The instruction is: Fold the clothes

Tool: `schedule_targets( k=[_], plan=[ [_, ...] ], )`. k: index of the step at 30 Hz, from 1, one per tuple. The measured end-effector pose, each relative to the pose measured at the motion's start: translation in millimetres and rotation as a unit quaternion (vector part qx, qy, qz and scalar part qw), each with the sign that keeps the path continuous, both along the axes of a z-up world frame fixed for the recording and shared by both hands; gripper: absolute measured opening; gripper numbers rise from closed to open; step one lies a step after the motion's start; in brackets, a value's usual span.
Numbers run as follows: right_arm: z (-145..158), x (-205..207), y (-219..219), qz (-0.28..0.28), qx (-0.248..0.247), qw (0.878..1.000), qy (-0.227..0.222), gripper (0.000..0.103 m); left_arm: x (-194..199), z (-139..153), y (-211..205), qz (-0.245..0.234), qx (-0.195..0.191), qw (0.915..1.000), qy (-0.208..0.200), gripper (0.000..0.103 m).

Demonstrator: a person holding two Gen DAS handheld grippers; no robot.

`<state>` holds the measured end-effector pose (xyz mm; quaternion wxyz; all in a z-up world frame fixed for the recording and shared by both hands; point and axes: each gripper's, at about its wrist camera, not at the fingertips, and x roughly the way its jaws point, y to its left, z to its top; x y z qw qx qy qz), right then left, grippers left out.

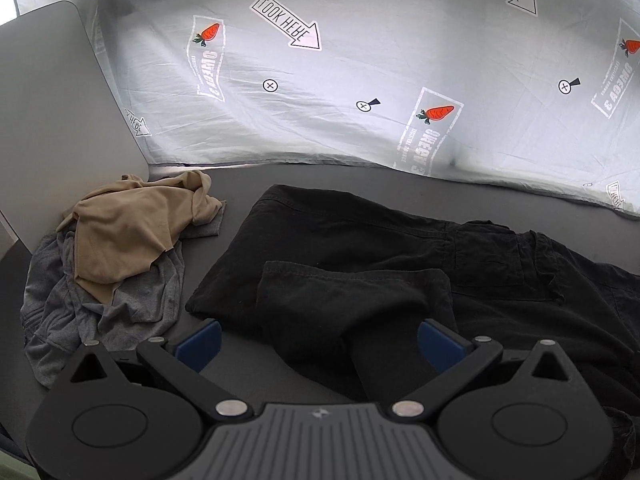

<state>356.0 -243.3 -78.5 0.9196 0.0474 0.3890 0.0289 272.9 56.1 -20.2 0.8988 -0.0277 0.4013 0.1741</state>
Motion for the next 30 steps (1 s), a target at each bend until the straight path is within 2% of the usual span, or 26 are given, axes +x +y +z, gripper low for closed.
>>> schedule_targets(
  k=[2, 5, 9, 11, 14, 15, 16, 18, 20, 24, 27, 29, 30],
  plan=[
    [-6, 13, 42, 0.070, 0.048, 0.996, 0.020, 0.067, -4, 0, 6, -0.003, 0.013, 0.9997, 0.018, 0.103],
    [-22, 34, 96, 0.131, 0.105, 0.984, 0.053, 0.067, -13, 2, 19, -0.008, 0.015, 0.9994, 0.029, 0.103],
    [-52, 53, 165, 0.189, 0.072, 0.975, 0.096, 0.067, -24, 6, 42, -0.016, -0.003, 0.9995, 0.028, 0.103],
    [-70, 61, 189, 0.189, 0.056, 0.973, 0.124, 0.067, -27, 6, 55, -0.012, 0.000, 0.9994, 0.031, 0.103],
    [-86, 74, 203, 0.161, 0.078, 0.973, 0.145, 0.067, -32, 6, 72, -0.009, 0.006, 0.9993, 0.036, 0.103],
    [-87, 77, 206, 0.153, 0.086, 0.974, 0.144, 0.063, -34, 5, 79, -0.008, 0.004, 0.9992, 0.038, 0.103],
    [-85, 77, 209, 0.151, 0.091, 0.975, 0.137, 0.057, -36, 4, 86, -0.006, 0.001, 0.9991, 0.041, 0.103],
    [-77, 75, 218, 0.154, 0.080, 0.978, 0.119, 0.017, -39, 2, 100, 0.002, -0.004, 0.9990, 0.044, 0.103],
    [-65, 68, 228, 0.161, 0.062, 0.980, 0.098, 0.006, -42, 2, 113, 0.008, -0.008, 0.9991, 0.042, 0.103],
    [-23, 43, 243, 0.182, 0.116, 0.974, 0.065, 0.005, -48, 9, 139, 0.031, -0.019, 0.9990, 0.027, 0.103],
    [15, 2, 270, 0.247, 0.130, 0.960, 0.025, 0.005, -59, 20, 165, 0.062, -0.025, 0.9976, 0.016, 0.103],
    [28, -34, 298, 0.318, 0.097, 0.943, 0.007, 0.007, -68, 27, 181, 0.088, -0.027, 0.9957, 0.002, 0.103],
    [28, -57, 315, 0.359, 0.063, 0.931, -0.002, 0.008, -72, 30, 189, 0.101, -0.028, 0.9945, -0.005, 0.103]
  ],
)
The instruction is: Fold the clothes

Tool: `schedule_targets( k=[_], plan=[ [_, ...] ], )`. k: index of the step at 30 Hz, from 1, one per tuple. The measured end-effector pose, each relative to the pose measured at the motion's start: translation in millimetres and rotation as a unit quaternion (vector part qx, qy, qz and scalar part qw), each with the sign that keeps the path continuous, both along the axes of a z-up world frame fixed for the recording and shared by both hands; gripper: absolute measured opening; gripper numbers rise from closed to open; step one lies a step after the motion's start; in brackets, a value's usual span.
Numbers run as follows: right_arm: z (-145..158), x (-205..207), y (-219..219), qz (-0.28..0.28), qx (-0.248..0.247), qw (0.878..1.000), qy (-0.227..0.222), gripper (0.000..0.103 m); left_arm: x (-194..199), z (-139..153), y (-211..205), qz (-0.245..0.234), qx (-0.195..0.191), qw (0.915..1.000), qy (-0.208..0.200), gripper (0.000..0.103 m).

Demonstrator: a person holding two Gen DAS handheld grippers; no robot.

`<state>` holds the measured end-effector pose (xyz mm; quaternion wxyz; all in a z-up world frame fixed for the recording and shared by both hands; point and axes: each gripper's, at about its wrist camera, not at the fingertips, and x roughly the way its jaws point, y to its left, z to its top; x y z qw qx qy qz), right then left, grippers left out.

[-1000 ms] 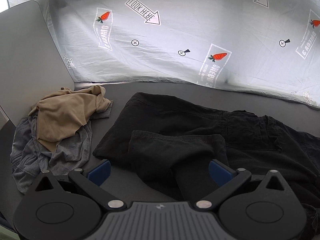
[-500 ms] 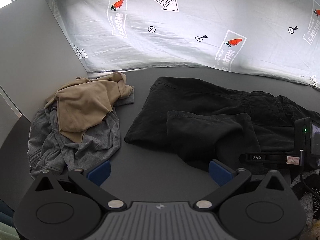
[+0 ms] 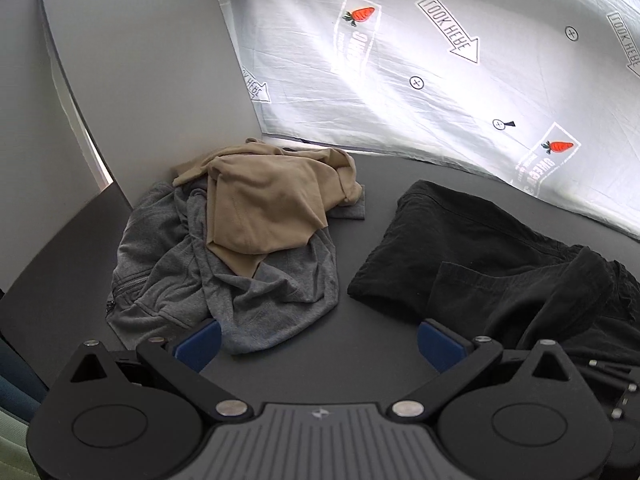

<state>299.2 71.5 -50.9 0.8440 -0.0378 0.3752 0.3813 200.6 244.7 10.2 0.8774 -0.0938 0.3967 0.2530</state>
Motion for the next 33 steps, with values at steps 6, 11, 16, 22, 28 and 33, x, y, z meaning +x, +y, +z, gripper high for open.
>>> schedule_targets(
  k=[6, 11, 16, 22, 28, 33],
  plan=[
    [-97, -120, 60, 0.230, -0.223, 0.947, -0.027, 0.011, -6, -13, 25, 0.029, -0.006, 0.9995, 0.009, 0.103],
    [-73, -123, 34, 0.228, -0.168, 0.959, -0.018, 0.051, -1, -33, 13, 0.006, -0.022, 0.9995, 0.023, 0.103],
    [-39, -70, -34, 0.079, -0.094, 0.992, 0.025, 0.053, 16, -46, -29, -0.045, -0.041, 0.9979, 0.020, 0.103],
    [-41, -10, -163, -0.154, -0.108, 0.982, 0.033, 0.061, 44, -49, -95, -0.101, -0.073, 0.9922, -0.004, 0.103],
    [-63, 3, -342, -0.409, -0.092, 0.906, 0.059, 0.067, 74, -53, -161, -0.140, -0.140, 0.9802, -0.006, 0.103],
    [-89, -1, -481, -0.576, -0.062, 0.811, 0.082, 0.074, 97, -66, -210, -0.124, -0.197, 0.9727, 0.001, 0.103]
  ],
)
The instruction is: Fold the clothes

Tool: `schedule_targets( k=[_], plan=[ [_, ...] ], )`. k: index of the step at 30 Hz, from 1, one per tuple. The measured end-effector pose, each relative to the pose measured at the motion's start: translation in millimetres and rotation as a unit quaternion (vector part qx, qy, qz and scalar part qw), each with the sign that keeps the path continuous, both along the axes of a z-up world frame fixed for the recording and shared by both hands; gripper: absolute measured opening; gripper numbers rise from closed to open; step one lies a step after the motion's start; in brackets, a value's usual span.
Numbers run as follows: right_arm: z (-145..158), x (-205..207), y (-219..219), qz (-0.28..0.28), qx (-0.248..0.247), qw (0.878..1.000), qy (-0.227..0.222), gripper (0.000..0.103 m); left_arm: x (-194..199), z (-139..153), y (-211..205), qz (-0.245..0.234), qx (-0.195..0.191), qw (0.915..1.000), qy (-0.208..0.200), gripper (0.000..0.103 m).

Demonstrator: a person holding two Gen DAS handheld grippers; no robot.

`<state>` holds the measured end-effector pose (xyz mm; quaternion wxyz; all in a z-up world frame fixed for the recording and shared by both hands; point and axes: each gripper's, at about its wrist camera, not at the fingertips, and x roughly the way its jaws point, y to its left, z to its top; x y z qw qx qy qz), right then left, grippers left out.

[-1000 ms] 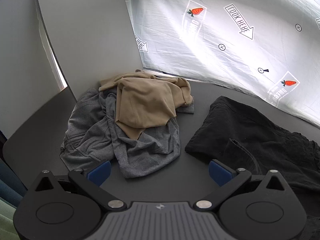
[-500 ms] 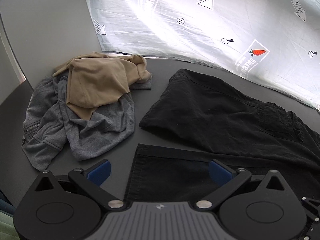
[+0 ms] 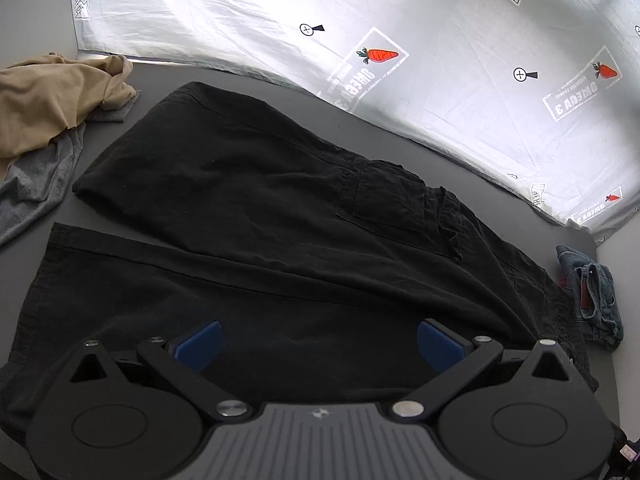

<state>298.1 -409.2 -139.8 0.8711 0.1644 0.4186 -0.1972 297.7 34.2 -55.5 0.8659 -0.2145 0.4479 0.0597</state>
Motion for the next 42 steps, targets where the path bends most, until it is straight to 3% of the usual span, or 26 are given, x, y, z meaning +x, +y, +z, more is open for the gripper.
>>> schedule_targets(
  k=[4, 5, 6, 10, 13, 15, 17, 19, 23, 26, 30, 35, 37, 38, 40, 41, 42],
  plan=[
    [-41, 15, -69, -0.029, 0.055, 0.997, 0.037, 0.074, 18, -3, -37, 0.006, 0.005, 0.9999, 0.013, 0.103],
    [-48, 20, -74, -0.019, 0.069, 0.997, 0.038, 0.058, 23, -3, -44, 0.003, 0.011, 0.9998, 0.016, 0.103],
    [-48, 23, -74, -0.014, 0.064, 0.997, 0.039, 0.020, 29, -2, -52, 0.001, 0.017, 0.9997, 0.019, 0.103],
    [-34, 31, -57, 0.010, -0.009, 0.998, 0.056, 0.018, 45, 12, -71, -0.012, 0.067, 0.9976, 0.012, 0.103],
    [-26, 41, -47, 0.027, -0.056, 0.995, 0.081, 0.023, 61, 13, -81, -0.008, 0.091, 0.9958, 0.005, 0.103],
    [-14, 47, -45, 0.023, -0.092, 0.994, 0.062, 0.039, 80, 15, -82, -0.003, 0.098, 0.9952, 0.002, 0.103],
    [-2, 60, -46, 0.019, -0.134, 0.990, 0.027, 0.045, 101, 16, -79, 0.007, 0.099, 0.9950, -0.005, 0.103],
    [3, 81, -53, 0.022, -0.144, 0.989, -0.011, 0.054, 120, 16, -74, 0.018, 0.096, 0.9951, -0.015, 0.103],
    [-1, 138, -68, 0.058, -0.122, 0.990, -0.037, 0.058, 161, 15, -77, 0.018, 0.094, 0.9954, 0.000, 0.103],
    [-13, 178, -85, 0.089, -0.079, 0.992, -0.037, 0.058, 168, 12, -90, 0.003, 0.120, 0.9928, 0.001, 0.103],
    [-33, 224, -102, 0.120, -0.047, 0.991, -0.045, 0.058, 170, -4, -101, -0.027, 0.140, 0.9891, 0.038, 0.103],
    [-56, 261, -119, 0.136, 0.025, 0.989, -0.054, 0.057, 179, -14, -108, -0.047, 0.143, 0.9870, 0.057, 0.103],
    [-66, 271, -117, 0.144, 0.015, 0.989, -0.043, 0.056, 182, -13, -112, -0.054, 0.154, 0.9852, 0.053, 0.103],
    [-70, 275, -114, 0.152, 0.004, 0.988, -0.038, 0.056, 184, -13, -115, -0.059, 0.158, 0.9844, 0.051, 0.103],
    [-73, 280, -106, 0.168, -0.015, 0.985, -0.033, 0.046, 185, -13, -119, -0.067, 0.162, 0.9832, 0.051, 0.103],
    [-72, 283, -104, 0.180, -0.010, 0.983, -0.028, 0.021, 187, -14, -121, -0.071, 0.164, 0.9825, 0.054, 0.103],
    [-65, 283, -101, 0.185, -0.001, 0.982, -0.033, 0.012, 187, -15, -122, -0.072, 0.165, 0.9819, 0.057, 0.103]
  ],
)
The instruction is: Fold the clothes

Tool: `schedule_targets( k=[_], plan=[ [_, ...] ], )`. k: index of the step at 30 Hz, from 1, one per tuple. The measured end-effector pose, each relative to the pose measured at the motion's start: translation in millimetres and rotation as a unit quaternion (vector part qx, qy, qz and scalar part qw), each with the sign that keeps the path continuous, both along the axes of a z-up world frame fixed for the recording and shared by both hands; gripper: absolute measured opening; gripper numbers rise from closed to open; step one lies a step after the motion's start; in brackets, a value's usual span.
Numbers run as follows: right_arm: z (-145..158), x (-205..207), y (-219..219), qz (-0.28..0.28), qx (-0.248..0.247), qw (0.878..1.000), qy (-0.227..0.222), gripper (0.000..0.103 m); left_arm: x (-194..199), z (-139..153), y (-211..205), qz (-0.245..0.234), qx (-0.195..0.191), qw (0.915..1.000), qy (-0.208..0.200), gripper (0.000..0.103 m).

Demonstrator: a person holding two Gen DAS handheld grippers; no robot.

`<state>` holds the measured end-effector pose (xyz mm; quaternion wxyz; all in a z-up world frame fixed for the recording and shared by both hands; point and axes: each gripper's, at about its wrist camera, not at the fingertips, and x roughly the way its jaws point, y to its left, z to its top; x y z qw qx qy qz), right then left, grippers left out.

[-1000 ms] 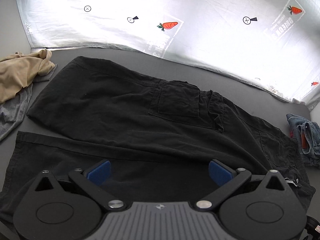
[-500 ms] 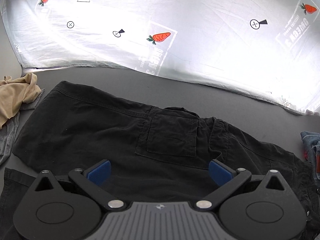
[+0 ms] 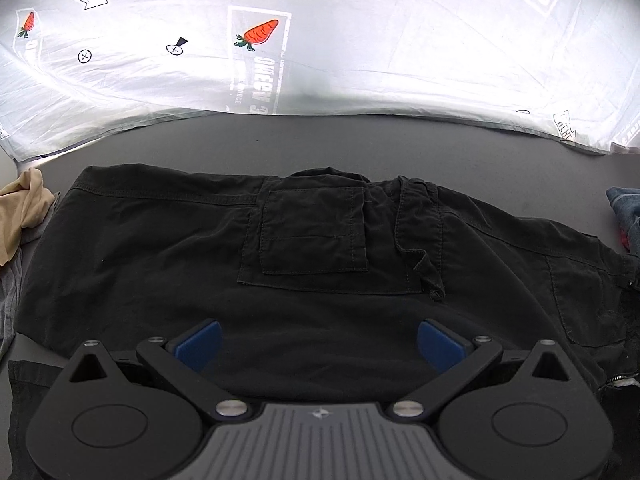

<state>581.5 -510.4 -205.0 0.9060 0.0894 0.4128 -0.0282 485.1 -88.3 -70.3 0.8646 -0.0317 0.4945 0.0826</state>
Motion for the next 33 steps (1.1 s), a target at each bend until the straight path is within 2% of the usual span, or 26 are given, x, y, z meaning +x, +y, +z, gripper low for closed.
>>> schedule_targets(
  k=[2, 6, 8, 10, 13, 14, 16, 17, 20, 23, 26, 28, 29, 31, 33],
  plan=[
    [24, -2, 6, -0.002, 0.006, 0.999, -0.032, 0.011, 1, 0, -2, 0.000, 0.008, 1.0000, 0.005, 0.103],
    [88, 14, 17, 0.016, -0.020, 0.991, -0.130, 0.011, 4, 4, -1, 0.011, 0.010, 0.9999, -0.002, 0.103],
    [96, 40, 24, 0.038, -0.043, 0.987, -0.147, 0.011, 6, 2, -1, 0.015, 0.011, 0.9998, -0.001, 0.103],
    [73, 75, 36, 0.048, -0.078, 0.989, -0.114, 0.014, 7, 1, -2, 0.016, 0.013, 0.9998, 0.001, 0.103],
    [30, 117, 44, 0.062, -0.094, 0.994, 0.007, 0.018, 4, 3, -4, 0.009, 0.012, 0.9999, 0.000, 0.103],
    [25, 119, 43, 0.062, -0.088, 0.994, 0.024, 0.019, 1, 5, -3, 0.007, 0.013, 0.9999, -0.003, 0.103],
    [37, 95, 35, 0.052, -0.050, 0.997, -0.003, 0.041, -4, 7, -3, 0.004, 0.014, 0.9999, -0.005, 0.103],
    [49, 76, 28, 0.044, -0.025, 0.998, -0.021, 0.057, -5, 6, -3, 0.003, 0.012, 0.9999, -0.003, 0.103],
    [82, 12, 7, 0.014, 0.020, 0.997, -0.070, 0.058, -4, 3, -5, -0.001, 0.005, 1.0000, 0.004, 0.103],
    [86, -49, -14, -0.040, 0.010, 0.997, -0.063, 0.063, -4, 3, -11, -0.014, -0.004, 0.9999, 0.000, 0.103],
    [59, -104, -34, -0.122, 0.009, 0.992, -0.012, 0.064, -6, 5, -16, -0.028, -0.013, 0.9995, -0.006, 0.103],
    [34, -138, -44, -0.185, 0.056, 0.981, 0.011, 0.066, -10, 8, -18, -0.038, -0.014, 0.9991, -0.012, 0.103],
    [22, -151, -47, -0.201, 0.090, 0.975, 0.017, 0.070, -13, 11, -19, -0.043, -0.013, 0.9989, -0.017, 0.103],
    [2, -166, -45, -0.220, 0.133, 0.966, 0.024, 0.072, -18, 16, -18, -0.046, -0.012, 0.9986, -0.023, 0.103],
    [-4, -167, -31, -0.228, 0.122, 0.966, 0.002, 0.074, -24, 23, -13, -0.044, -0.014, 0.9983, -0.035, 0.103]
  ],
)
